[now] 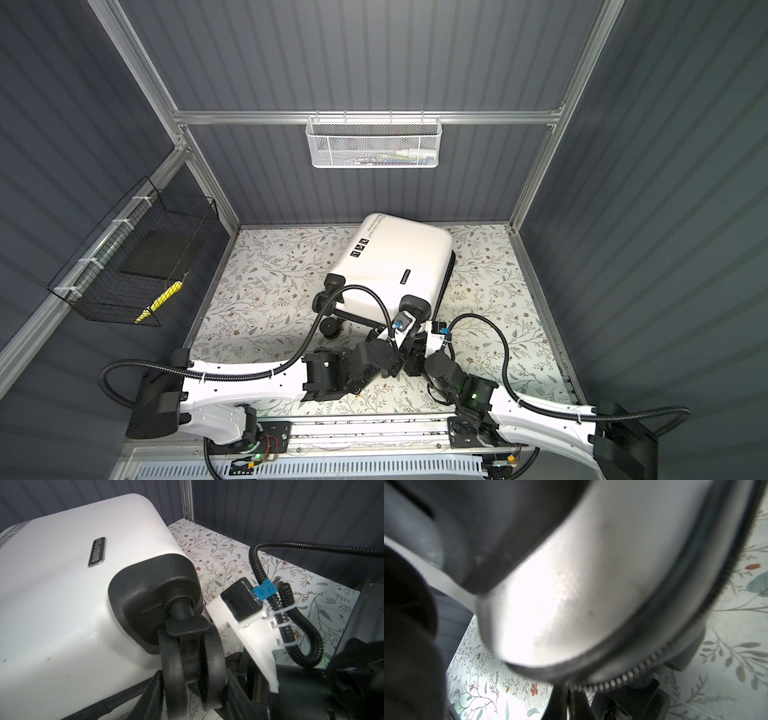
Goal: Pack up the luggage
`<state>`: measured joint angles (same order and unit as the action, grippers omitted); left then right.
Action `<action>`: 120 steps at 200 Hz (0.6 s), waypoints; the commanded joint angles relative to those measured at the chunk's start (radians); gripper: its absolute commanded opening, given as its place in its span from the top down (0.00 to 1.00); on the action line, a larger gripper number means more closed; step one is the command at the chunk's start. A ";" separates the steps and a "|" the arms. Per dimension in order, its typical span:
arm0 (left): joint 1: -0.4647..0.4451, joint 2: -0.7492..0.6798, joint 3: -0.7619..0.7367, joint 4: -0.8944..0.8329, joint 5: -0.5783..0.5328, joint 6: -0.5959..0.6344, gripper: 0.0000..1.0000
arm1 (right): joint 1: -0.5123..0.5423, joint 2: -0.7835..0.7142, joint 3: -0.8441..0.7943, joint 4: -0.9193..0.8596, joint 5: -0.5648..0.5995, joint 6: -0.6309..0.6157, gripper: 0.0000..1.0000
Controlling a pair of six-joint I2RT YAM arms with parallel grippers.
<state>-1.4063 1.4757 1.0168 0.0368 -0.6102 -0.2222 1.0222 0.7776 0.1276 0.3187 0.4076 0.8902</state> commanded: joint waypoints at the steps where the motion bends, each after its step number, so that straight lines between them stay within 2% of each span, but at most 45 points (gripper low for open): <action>1: -0.008 0.001 0.063 0.103 -0.001 -0.006 1.00 | -0.043 -0.018 -0.020 -0.071 0.121 0.040 1.00; 33: -0.008 0.035 0.069 0.106 0.005 -0.019 1.00 | -0.090 -0.113 -0.043 -0.166 0.117 0.059 1.00; 94: -0.007 0.049 0.071 0.104 -0.006 -0.018 1.00 | -0.328 -0.505 -0.105 -0.456 -0.045 0.040 1.00; 120: -0.006 0.060 0.073 0.107 -0.004 -0.018 1.00 | -0.381 -0.549 -0.109 -0.479 -0.095 0.032 1.00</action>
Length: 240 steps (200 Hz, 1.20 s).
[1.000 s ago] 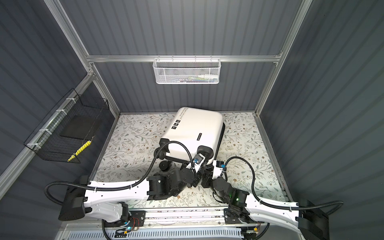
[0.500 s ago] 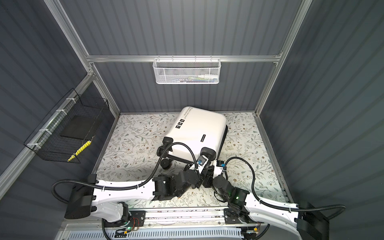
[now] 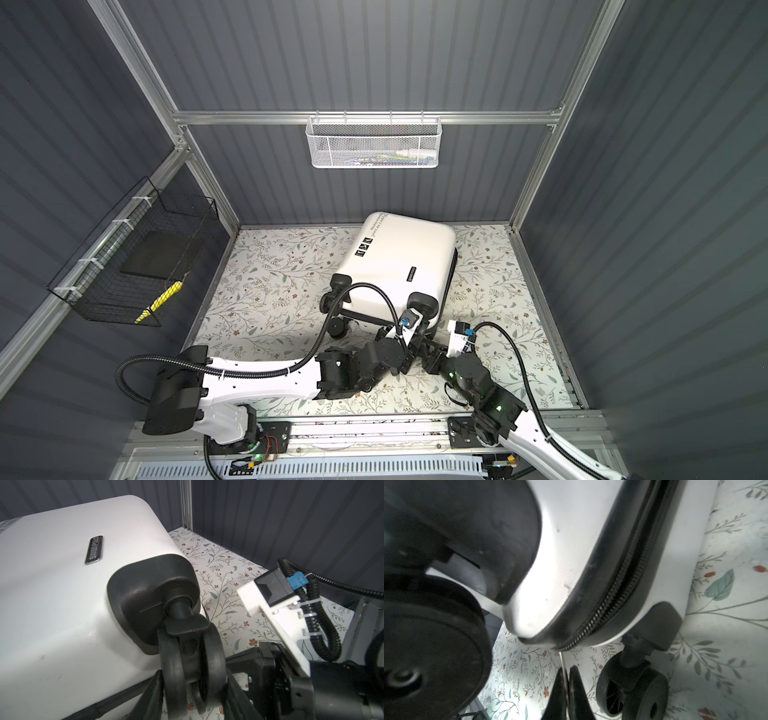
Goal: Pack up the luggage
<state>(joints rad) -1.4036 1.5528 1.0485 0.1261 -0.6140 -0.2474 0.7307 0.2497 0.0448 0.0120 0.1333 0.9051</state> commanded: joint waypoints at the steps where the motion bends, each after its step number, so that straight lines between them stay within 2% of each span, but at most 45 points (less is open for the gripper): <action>1: -0.009 -0.016 0.041 0.017 -0.001 0.009 1.00 | -0.090 -0.020 -0.026 -0.172 0.178 0.016 1.00; 42: -0.008 -0.019 0.044 0.018 -0.004 0.011 1.00 | -0.093 0.023 -0.029 -0.137 0.145 -0.002 1.00; 79: -0.008 -0.026 0.039 0.024 -0.011 0.013 1.00 | -0.093 0.085 -0.033 -0.027 0.039 -0.068 1.00; 104: -0.007 -0.037 0.035 0.028 -0.039 0.015 1.00 | -0.090 0.145 -0.033 0.027 0.015 -0.071 1.00; 161: -0.008 -0.100 0.041 0.103 -0.026 0.081 1.00 | -0.088 0.152 -0.020 0.051 0.027 -0.072 1.00; 209: -0.008 -0.086 0.080 0.121 0.015 0.118 1.00 | -0.066 0.280 0.010 0.169 0.014 -0.081 1.00; 226: -0.008 -0.076 0.086 0.111 0.005 0.122 1.00 | -0.041 0.330 0.032 0.190 0.028 -0.091 1.00; 240: -0.008 -0.074 0.088 0.099 -0.012 0.119 1.00 | -0.041 0.316 0.046 0.119 0.089 -0.086 1.00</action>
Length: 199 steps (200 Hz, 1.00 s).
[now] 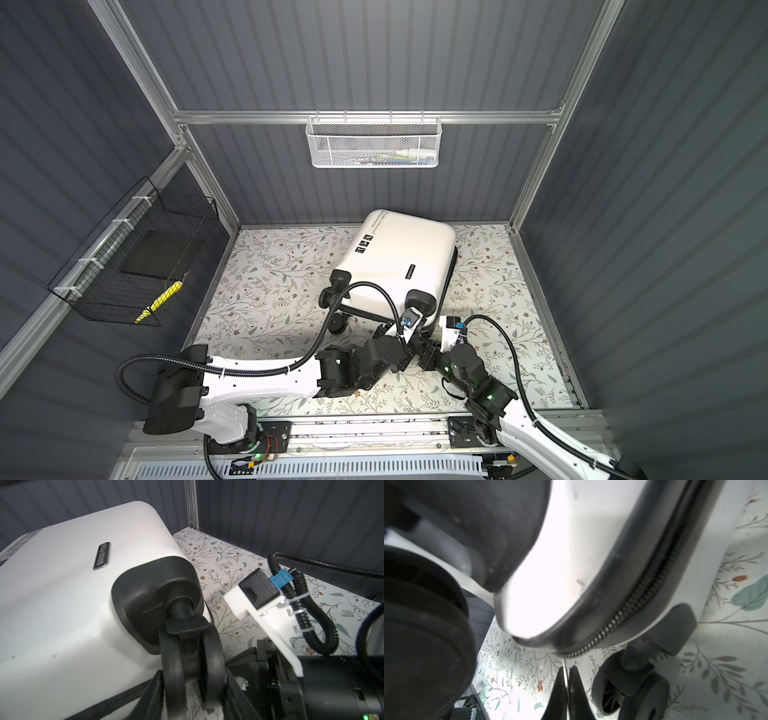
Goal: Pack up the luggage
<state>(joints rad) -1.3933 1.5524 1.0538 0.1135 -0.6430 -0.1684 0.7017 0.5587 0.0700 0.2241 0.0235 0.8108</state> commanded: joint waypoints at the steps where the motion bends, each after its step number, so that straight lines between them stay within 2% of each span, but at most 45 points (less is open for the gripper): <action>1: -0.018 -0.074 0.083 0.111 0.017 0.040 1.00 | -0.012 0.003 0.020 -0.098 0.204 0.010 1.00; 11: -0.018 -0.079 0.081 0.103 0.010 0.036 1.00 | -0.030 -0.058 -0.004 -0.135 0.236 0.029 1.00; 30: -0.018 -0.094 0.067 0.098 0.002 0.031 1.00 | -0.081 -0.146 -0.015 -0.203 0.181 0.034 1.00; 65: -0.018 -0.086 0.061 0.104 -0.004 0.029 1.00 | -0.084 -0.113 0.024 -0.232 0.130 0.019 1.00; 74: -0.018 -0.080 0.068 0.096 -0.004 0.025 1.00 | -0.085 -0.094 0.035 -0.230 0.111 0.018 0.88; 95: -0.018 -0.074 0.077 0.078 -0.003 0.022 1.00 | -0.085 -0.070 0.061 -0.253 0.092 0.018 0.79; 114: -0.017 -0.081 0.077 0.066 -0.010 0.019 0.73 | -0.085 -0.077 0.079 -0.303 0.096 0.024 0.73; 135: -0.011 -0.094 0.076 0.048 -0.019 0.017 0.47 | -0.095 -0.089 0.101 -0.389 0.118 0.033 0.72; 160: 0.007 -0.120 0.075 0.021 -0.022 0.008 0.25 | -0.142 -0.097 0.127 -0.476 0.129 0.030 0.71; 173: 0.022 -0.138 0.075 0.003 -0.013 0.006 0.14 | -0.193 -0.089 0.157 -0.528 0.127 0.013 0.68; 179: 0.032 -0.146 0.075 -0.007 -0.008 0.002 0.01 | -0.226 -0.083 0.172 -0.546 0.118 -0.002 0.66; 199: 0.072 -0.172 0.088 -0.063 0.030 -0.017 0.00 | -0.378 -0.030 0.228 -0.565 0.036 -0.056 0.58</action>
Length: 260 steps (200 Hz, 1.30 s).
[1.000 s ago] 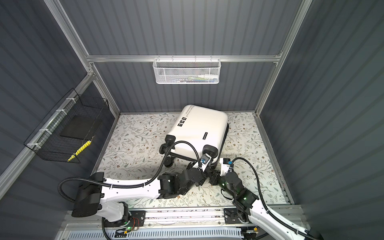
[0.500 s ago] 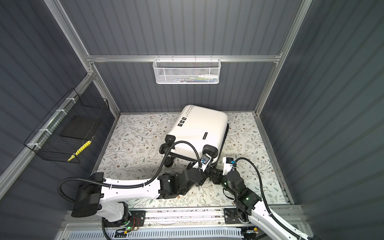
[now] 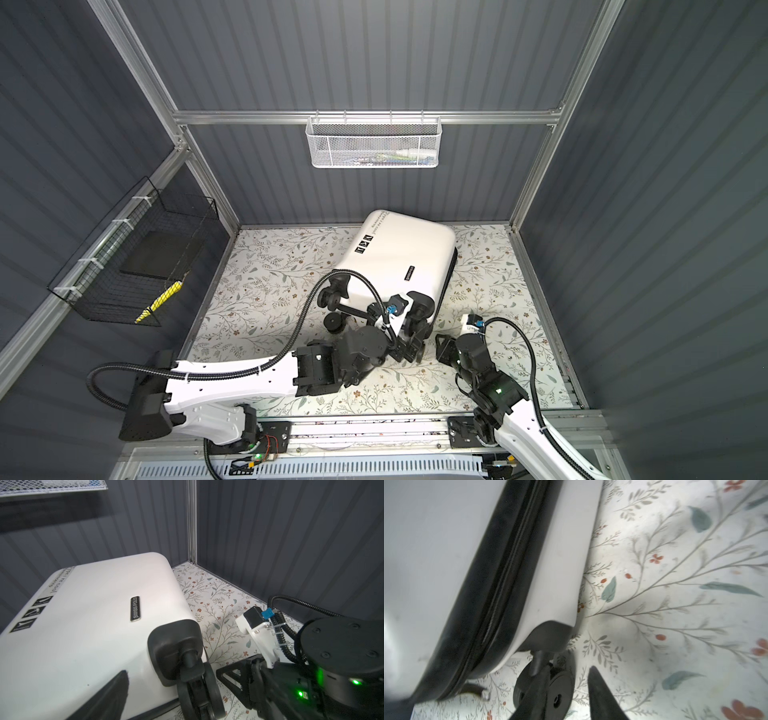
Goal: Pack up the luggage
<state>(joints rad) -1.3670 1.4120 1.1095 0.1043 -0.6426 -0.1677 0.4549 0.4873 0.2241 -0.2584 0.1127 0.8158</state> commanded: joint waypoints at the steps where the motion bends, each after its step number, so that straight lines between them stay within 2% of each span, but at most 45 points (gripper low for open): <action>1: 0.048 -0.033 0.033 -0.057 0.031 -0.018 0.00 | -0.140 0.045 0.077 -0.082 -0.057 -0.063 0.57; 37: 0.133 -0.086 0.037 -0.140 0.044 -0.055 0.00 | -0.444 0.259 0.227 -0.038 -0.263 -0.146 0.38; 67: 0.215 -0.114 0.059 -0.224 0.030 -0.053 0.00 | -0.561 0.514 0.405 0.028 -0.406 -0.155 0.28; 88: 0.289 -0.136 0.067 -0.254 0.098 -0.051 0.00 | -0.568 0.703 0.549 0.052 -0.438 -0.147 0.25; 102: 0.352 -0.150 0.068 -0.261 0.164 -0.078 0.00 | -0.568 0.818 0.649 0.052 -0.504 -0.141 0.24; 127: 0.422 -0.158 0.080 -0.264 0.223 -0.068 0.00 | -0.567 0.988 0.795 0.027 -0.513 -0.139 0.24; 192: 0.436 -0.108 0.173 -0.348 0.205 0.005 0.00 | -0.541 1.335 1.070 -0.046 -0.488 -0.149 0.31; 260: 0.450 -0.040 0.190 -0.359 0.266 -0.011 0.00 | -0.381 1.641 1.512 -0.187 -0.537 -0.190 0.38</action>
<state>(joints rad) -0.9234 1.3483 1.2633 -0.2256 -0.4206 -0.1864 -0.0299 2.0621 1.5951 -0.3840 -0.3515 0.6525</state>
